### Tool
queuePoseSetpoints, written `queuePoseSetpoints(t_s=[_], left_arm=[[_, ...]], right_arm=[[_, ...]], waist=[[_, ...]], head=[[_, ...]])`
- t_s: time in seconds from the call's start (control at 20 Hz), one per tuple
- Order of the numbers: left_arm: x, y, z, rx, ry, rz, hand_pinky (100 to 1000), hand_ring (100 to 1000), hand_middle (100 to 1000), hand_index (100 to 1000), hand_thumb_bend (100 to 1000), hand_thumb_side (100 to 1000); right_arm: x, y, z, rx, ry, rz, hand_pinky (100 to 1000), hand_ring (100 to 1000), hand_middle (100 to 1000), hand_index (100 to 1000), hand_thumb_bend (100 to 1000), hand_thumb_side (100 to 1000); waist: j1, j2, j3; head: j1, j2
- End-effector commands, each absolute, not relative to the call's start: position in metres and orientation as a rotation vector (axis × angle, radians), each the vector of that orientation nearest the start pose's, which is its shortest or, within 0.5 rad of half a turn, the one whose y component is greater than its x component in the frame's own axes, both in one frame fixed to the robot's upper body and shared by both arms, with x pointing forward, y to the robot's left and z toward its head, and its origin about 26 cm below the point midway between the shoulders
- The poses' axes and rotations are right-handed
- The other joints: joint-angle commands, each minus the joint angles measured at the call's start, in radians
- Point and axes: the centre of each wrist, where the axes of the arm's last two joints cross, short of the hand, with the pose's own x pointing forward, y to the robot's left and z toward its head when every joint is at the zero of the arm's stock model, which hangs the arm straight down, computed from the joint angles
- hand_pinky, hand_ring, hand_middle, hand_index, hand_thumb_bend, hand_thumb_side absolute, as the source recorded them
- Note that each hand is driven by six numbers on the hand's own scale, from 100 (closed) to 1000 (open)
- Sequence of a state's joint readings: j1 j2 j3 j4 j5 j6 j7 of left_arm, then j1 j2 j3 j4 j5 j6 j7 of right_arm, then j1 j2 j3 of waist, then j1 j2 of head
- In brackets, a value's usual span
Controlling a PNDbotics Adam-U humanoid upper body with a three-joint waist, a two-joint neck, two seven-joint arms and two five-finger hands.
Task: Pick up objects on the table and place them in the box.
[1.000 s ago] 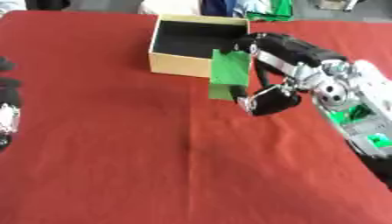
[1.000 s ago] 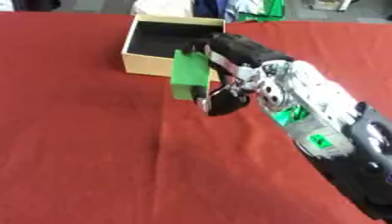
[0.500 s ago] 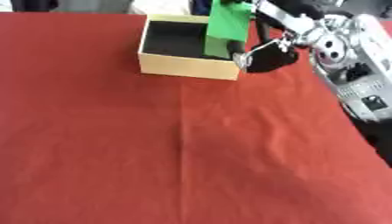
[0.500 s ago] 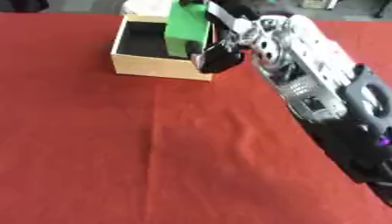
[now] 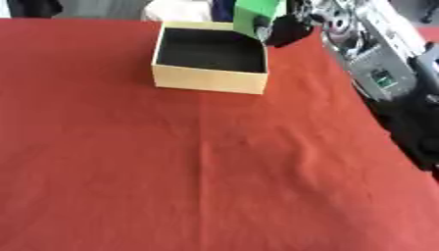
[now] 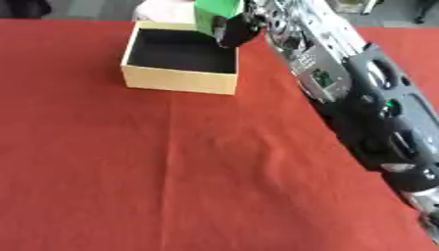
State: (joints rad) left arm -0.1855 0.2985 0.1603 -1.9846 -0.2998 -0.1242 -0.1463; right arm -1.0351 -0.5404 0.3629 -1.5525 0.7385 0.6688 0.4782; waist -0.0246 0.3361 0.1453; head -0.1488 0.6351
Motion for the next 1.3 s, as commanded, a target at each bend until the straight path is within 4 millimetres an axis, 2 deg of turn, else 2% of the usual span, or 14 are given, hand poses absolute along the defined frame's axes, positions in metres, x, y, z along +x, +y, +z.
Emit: queuePoseSetpoints(t_s=[0.05, 0.5, 0.7, 1.0, 1.1, 1.15, 1.25, 1.3], left_arm=[[0.286, 0.306, 0.182, 0.562, -2.203, -0.603, 680, 728, 789, 897, 100, 561], [0.289, 0.302, 0.186, 0.548, -2.224, -0.615, 681, 728, 790, 898, 100, 565], [0.289, 0.301, 0.187, 0.547, -2.229, -0.614, 682, 729, 790, 898, 100, 565], [0.290, 0.299, 0.187, 0.541, -2.234, -0.617, 682, 729, 791, 898, 100, 566], [0.290, 0.299, 0.187, 0.540, -2.233, -0.617, 682, 729, 791, 898, 100, 567], [0.290, 0.298, 0.187, 0.540, -2.232, -0.617, 683, 729, 791, 899, 100, 568], [0.290, 0.298, 0.187, 0.539, -2.231, -0.617, 683, 729, 791, 899, 100, 567], [0.290, 0.298, 0.187, 0.539, -2.231, -0.617, 683, 729, 791, 899, 100, 567]], right_arm=[[0.403, -0.177, 0.342, -1.019, -1.514, 0.979, 519, 316, 319, 883, 100, 100], [0.441, -0.183, 0.327, -0.993, -1.465, 0.869, 521, 321, 323, 884, 100, 100], [0.453, -0.184, 0.317, -0.984, -1.447, 0.849, 537, 333, 335, 886, 100, 100], [0.466, -0.186, 0.306, -1.008, -1.416, 0.824, 618, 402, 402, 904, 100, 100], [0.468, -0.187, 0.304, -1.015, -1.412, 0.822, 649, 443, 442, 910, 100, 100], [0.469, -0.187, 0.303, -1.017, -1.415, 0.824, 702, 518, 523, 920, 100, 100], [0.469, -0.186, 0.303, -1.028, -1.421, 0.833, 771, 726, 727, 955, 100, 100], [0.469, -0.185, 0.303, -1.036, -1.421, 0.840, 778, 742, 742, 959, 100, 100]], waist=[[-0.005, 0.002, 0.006], [-0.014, 0.031, 0.036], [-0.015, 0.040, 0.044], [-0.016, 0.049, 0.055], [-0.016, 0.052, 0.057], [-0.016, 0.053, 0.058], [-0.016, 0.055, 0.058], [-0.015, 0.055, 0.058]], head=[[-0.007, -0.019], [-0.030, -0.059], [-0.041, -0.065], [-0.049, -0.073], [-0.051, -0.076], [-0.051, -0.076], [-0.052, -0.075], [-0.053, -0.075]])
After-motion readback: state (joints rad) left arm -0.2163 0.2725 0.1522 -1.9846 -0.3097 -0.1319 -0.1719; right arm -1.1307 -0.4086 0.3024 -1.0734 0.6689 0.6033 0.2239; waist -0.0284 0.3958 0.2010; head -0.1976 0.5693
